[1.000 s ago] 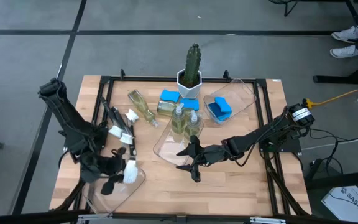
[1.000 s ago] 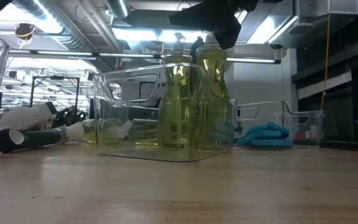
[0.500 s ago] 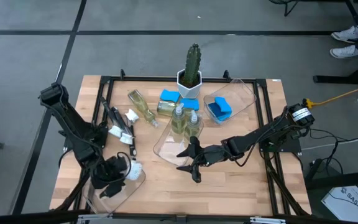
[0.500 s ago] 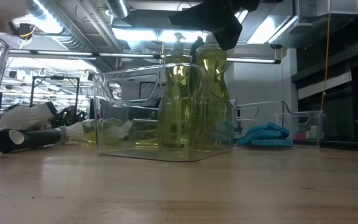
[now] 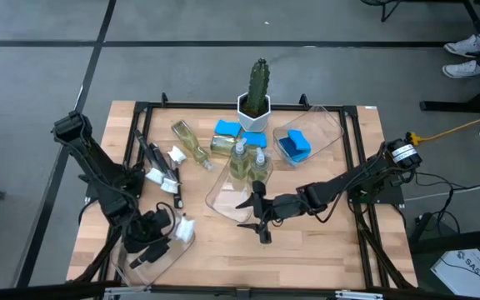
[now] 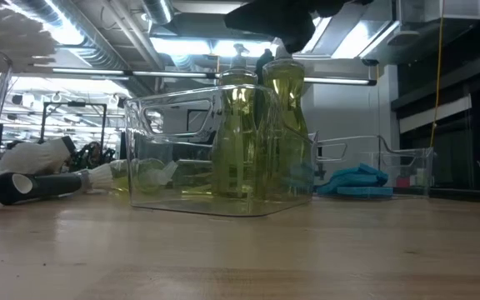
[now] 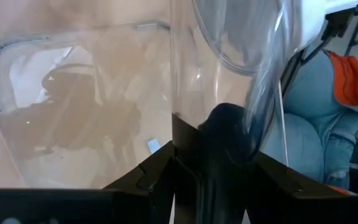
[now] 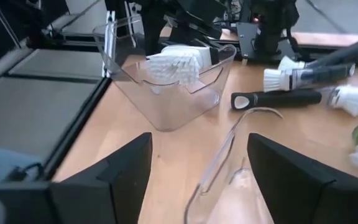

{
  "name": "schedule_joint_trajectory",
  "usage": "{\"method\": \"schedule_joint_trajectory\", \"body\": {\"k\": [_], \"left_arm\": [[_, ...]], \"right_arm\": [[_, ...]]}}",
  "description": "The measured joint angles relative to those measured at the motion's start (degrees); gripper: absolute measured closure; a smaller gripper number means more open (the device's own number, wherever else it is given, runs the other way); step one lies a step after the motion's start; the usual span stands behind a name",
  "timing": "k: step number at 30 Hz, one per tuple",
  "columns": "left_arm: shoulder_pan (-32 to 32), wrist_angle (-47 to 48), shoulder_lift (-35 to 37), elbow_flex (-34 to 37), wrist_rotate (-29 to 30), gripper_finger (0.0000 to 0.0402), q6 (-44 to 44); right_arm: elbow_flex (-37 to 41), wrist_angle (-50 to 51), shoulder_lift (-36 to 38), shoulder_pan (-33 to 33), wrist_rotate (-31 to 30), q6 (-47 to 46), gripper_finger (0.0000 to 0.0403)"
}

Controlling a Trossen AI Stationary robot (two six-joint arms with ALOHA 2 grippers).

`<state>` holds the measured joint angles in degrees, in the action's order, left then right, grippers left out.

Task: Pick & Place Kitchen Sink Supplies
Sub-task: Put the black dish brush into the bottom transparent bin

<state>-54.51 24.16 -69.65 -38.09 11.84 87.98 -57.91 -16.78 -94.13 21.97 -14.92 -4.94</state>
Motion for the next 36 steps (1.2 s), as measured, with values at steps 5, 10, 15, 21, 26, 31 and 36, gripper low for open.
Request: {"method": "schedule_joint_trajectory", "body": {"k": [5,10,15,21,26,31,36], "left_arm": [[1.7,0.0,0.0,0.0,2.0,0.025,0.1],[3.2,0.0,0.0,0.0,6.5,0.0242,-1.6],[4.4,-0.1,0.0,0.0,6.4,0.0238,-1.6],[6.3,-0.2,0.0,0.0,5.0,0.0252,-1.7],[7.6,0.0,0.0,0.0,3.2,0.025,-0.6],[9.0,0.0,0.0,0.0,-1.9,0.0223,-3.0],[9.4,0.1,0.0,0.0,-2.7,0.0184,-5.7]], "right_arm": [[0.0,0.8,0.0,-1.6,0.0,3.8,0.0141],[0.0,2.6,0.0,-4.2,0.0,4.0,0.0141],[0.0,4.8,0.0,-6.4,0.0,4.5,0.0141],[0.0,8.0,1.3,-8.4,0.1,10.1,0.0141],[0.0,11.0,5.5,-10.1,0.0,12.7,0.0141],[0.0,13.8,9.4,-11.2,0.1,11.0,0.0141],[0.0,15.6,10.0,-11.4,0.0,9.9,0.0141]]}}
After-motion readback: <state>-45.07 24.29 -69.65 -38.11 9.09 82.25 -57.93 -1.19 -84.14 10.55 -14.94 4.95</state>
